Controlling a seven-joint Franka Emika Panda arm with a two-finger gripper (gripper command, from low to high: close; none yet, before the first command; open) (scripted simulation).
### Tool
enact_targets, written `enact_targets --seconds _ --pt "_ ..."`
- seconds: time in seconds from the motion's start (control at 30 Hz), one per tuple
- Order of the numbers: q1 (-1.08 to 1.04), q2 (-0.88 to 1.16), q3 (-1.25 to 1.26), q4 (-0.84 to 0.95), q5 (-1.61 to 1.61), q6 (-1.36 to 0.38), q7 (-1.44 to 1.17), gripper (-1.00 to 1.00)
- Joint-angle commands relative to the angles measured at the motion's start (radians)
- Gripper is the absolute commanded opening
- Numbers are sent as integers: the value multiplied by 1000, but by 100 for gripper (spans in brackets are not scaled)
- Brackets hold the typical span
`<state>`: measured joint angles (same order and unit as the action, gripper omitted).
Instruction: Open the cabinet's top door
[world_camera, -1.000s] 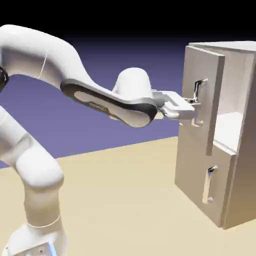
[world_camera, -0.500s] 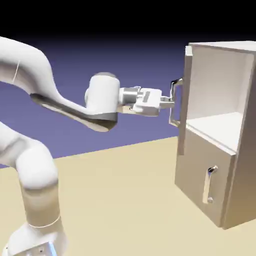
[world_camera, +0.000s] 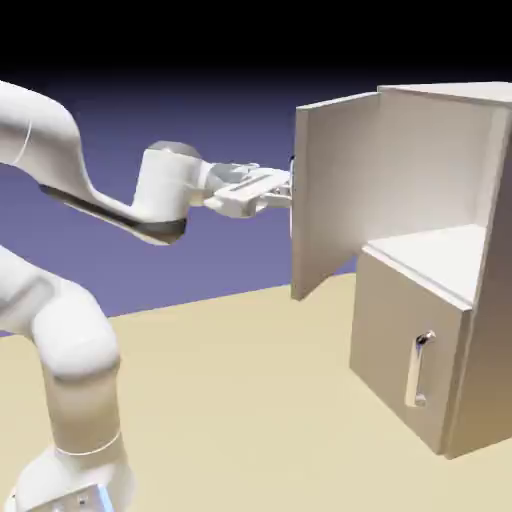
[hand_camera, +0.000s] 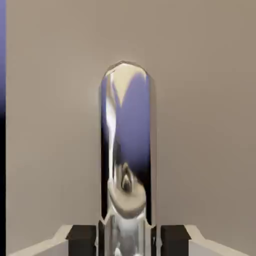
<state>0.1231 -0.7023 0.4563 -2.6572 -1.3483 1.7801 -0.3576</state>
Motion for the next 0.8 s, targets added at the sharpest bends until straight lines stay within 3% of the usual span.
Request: enact_targets --seconds 0.0,0.47,0.77 --pt "-3 21 30 21 30 -42 2 -100" --pt "-132 432 392 415 254 -651 108 -100" --pt "-121 729 489 653 249 -988 229 -100"
